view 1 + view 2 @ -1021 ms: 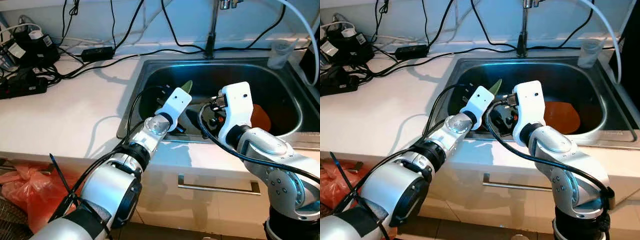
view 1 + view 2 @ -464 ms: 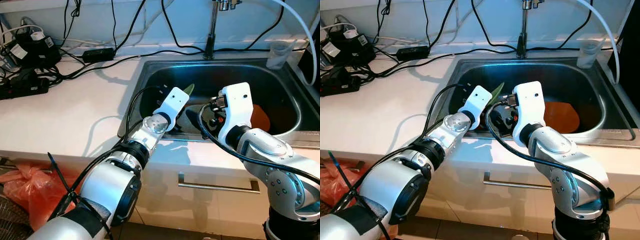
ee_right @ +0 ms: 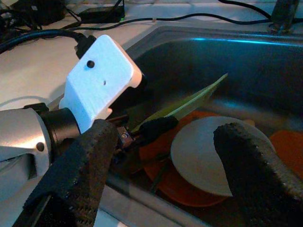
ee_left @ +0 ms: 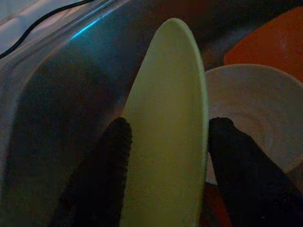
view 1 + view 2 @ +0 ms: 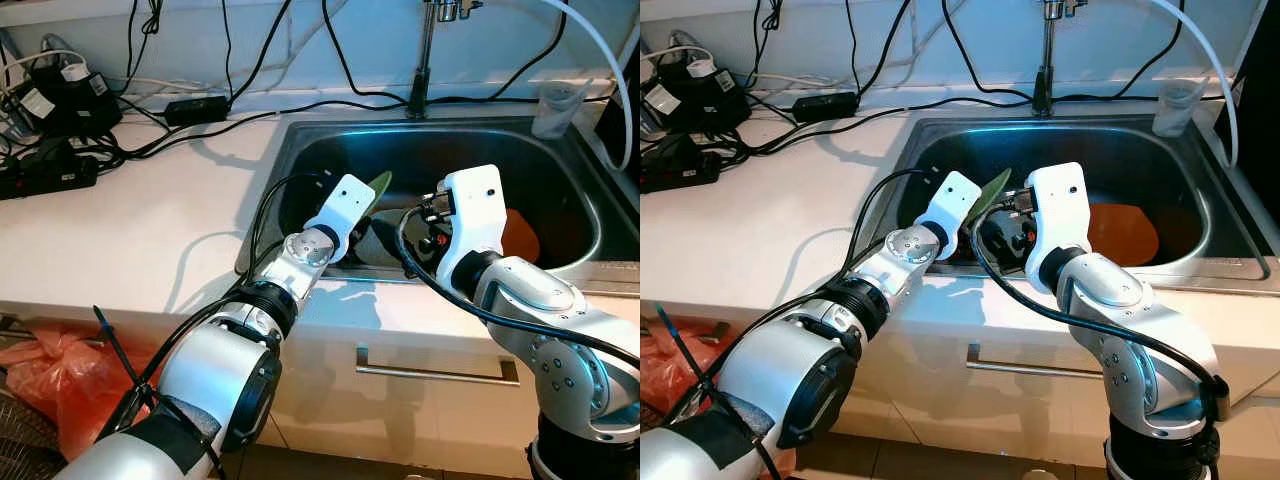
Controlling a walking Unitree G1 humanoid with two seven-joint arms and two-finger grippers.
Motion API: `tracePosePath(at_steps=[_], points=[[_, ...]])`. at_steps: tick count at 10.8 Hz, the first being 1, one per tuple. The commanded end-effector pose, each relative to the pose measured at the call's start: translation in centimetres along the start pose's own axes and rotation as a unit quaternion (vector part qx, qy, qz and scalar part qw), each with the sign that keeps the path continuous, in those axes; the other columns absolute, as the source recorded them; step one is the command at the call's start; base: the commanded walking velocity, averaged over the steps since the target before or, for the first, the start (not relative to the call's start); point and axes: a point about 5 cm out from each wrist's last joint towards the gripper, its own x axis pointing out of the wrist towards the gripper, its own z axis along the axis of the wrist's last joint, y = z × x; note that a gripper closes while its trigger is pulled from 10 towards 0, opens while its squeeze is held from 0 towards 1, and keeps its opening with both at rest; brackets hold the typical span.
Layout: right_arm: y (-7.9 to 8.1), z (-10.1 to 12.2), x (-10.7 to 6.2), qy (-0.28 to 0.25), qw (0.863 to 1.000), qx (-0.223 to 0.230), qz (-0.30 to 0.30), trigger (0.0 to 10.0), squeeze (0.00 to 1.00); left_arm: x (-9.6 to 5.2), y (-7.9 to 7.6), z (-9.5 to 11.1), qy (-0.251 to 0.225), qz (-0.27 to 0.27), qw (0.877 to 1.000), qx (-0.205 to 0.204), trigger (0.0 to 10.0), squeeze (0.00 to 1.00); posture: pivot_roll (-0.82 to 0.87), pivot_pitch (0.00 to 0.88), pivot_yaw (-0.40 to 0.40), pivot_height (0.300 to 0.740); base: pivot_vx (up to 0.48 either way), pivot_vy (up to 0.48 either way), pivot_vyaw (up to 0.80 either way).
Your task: Kitchen organization
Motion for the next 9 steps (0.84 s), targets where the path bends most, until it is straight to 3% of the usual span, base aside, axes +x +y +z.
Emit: tracePosePath(at_steps=[1,5,9], points=[[0.1,0.0,0.0,-0.002,1.000,0.000,0.000,10.0,0.00,-0.1,1.1,-0.3,0.014,0.014,1.000,-0.017,10.0,1.00,-0.39,0.000,0.128,0.740,0.000,0.000,0.00],[0.1,0.0,0.3,-0.005,1.000,0.002,0.003,10.0,0.00,-0.1,2.7,1.3,0.001,0.037,0.996,-0.085,10.0,1.00,-0.36,0.000,0.129,0.740,0.000,0.000,0.00],[0.1,0.5,1.3,-0.018,1.000,0.001,0.007,10.0,0.00,-0.2,4.0,2.4,-0.004,0.041,0.994,-0.101,10.0,1.00,-0.33,0.000,0.142,0.740,0.000,0.000,0.00]])
